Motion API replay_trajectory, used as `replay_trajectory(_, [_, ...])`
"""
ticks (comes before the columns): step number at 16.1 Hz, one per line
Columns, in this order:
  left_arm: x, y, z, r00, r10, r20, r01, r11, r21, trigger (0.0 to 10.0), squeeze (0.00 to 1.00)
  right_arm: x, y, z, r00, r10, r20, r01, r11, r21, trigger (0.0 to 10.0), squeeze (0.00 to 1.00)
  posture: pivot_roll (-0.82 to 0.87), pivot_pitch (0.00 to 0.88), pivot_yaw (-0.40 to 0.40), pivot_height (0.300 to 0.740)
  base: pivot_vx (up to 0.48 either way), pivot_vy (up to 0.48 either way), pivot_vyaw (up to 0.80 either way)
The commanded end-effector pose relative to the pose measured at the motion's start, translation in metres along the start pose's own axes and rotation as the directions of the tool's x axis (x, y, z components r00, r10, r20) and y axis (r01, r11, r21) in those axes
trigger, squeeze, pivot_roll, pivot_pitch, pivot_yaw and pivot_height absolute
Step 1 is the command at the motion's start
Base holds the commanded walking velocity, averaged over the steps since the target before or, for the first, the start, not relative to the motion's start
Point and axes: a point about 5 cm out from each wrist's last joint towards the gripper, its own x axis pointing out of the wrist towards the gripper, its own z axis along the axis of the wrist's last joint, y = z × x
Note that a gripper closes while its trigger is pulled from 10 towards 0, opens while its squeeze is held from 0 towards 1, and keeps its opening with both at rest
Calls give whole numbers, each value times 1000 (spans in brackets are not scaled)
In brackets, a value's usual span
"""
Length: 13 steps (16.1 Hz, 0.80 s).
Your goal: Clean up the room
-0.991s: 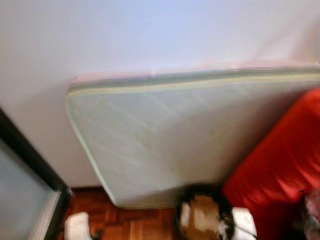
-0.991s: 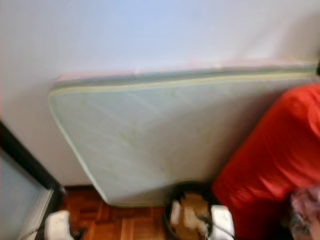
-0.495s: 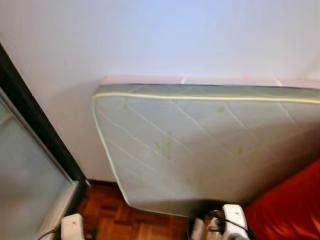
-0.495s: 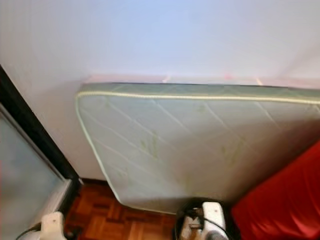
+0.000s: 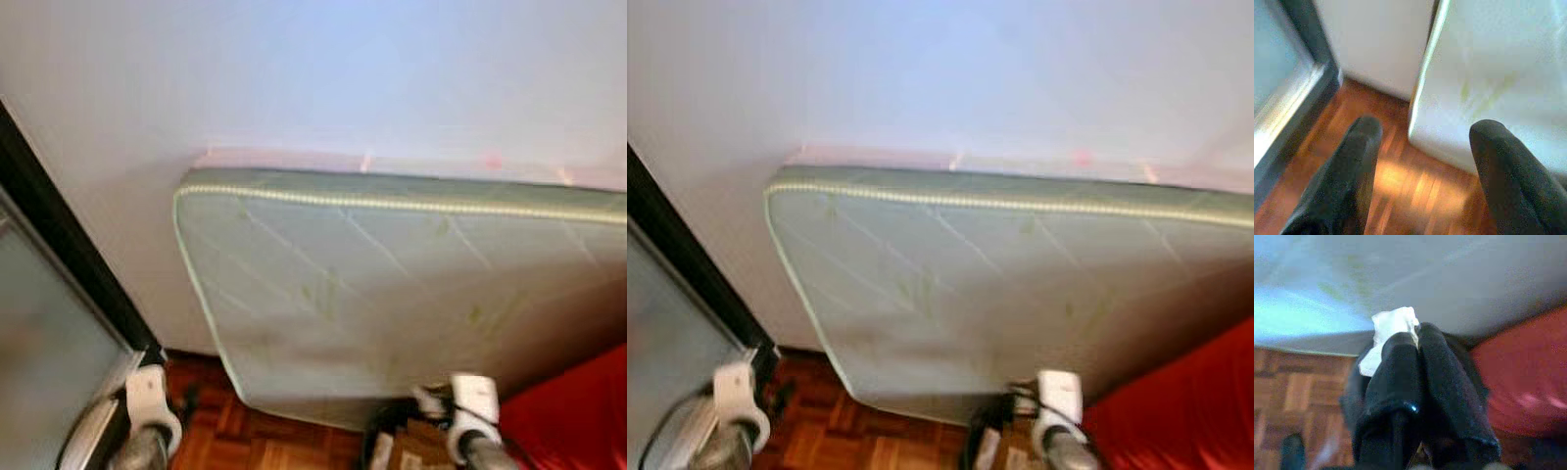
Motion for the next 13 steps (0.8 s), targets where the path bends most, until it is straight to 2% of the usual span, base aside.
replay_trajectory(1, [2, -3, 12, 996, -17, 84, 18, 1000, -6, 10000, 0, 2, -3, 13, 997, -39, 70, 35, 998, 58, 10000, 0, 57, 20, -35, 740, 0, 0, 0])
replay_trajectory(2, [4, -16, 30, 978, -64, 197, 62, 998, 17, 10000, 0, 3, -12, 25, 986, -88, 139, 74, 992, 105, 10000, 0, 69, 41, -45, 740, 0, 0, 0])
replay_trajectory(5, [-5, -36, 41, 944, -118, 309, 110, 993, 45, 10000, 0, -1, -17, 36, 963, -120, 241, 91, 987, 129, 10000, 0, 63, 55, -55, 740, 0, 0, 0])
replay_trajectory(7, [-14, -44, 43, 930, -127, 346, 118, 992, 47, 10000, 0, -3, -13, 42, 947, -125, 296, 84, 986, 147, 10000, 0, 62, 65, -60, 740, 0, 0, 0])
replay_trajectory(8, [-21, -47, 47, 922, -128, 366, 119, 992, 46, 10000, 0, -4, -6, 44, 943, -115, 313, 68, 985, 157, 10000, 0, 69, 68, -60, 740, 0, 0, 0])
replay_trajectory(10, [-24, -49, 49, 920, -131, 369, 120, 991, 53, 10000, 0, -3, 0, 42, 950, -109, 291, 63, 984, 164, 10000, 0, 77, 68, -61, 730, 0, 0, 0])
replay_trajectory(13, [-28, -51, 50, 921, -132, 366, 119, 991, 58, 10000, 0, -2, 0, 42, 953, -121, 276, 80, 984, 157, 10000, 0, 87, 82, -60, 700, 0, 0, 0])
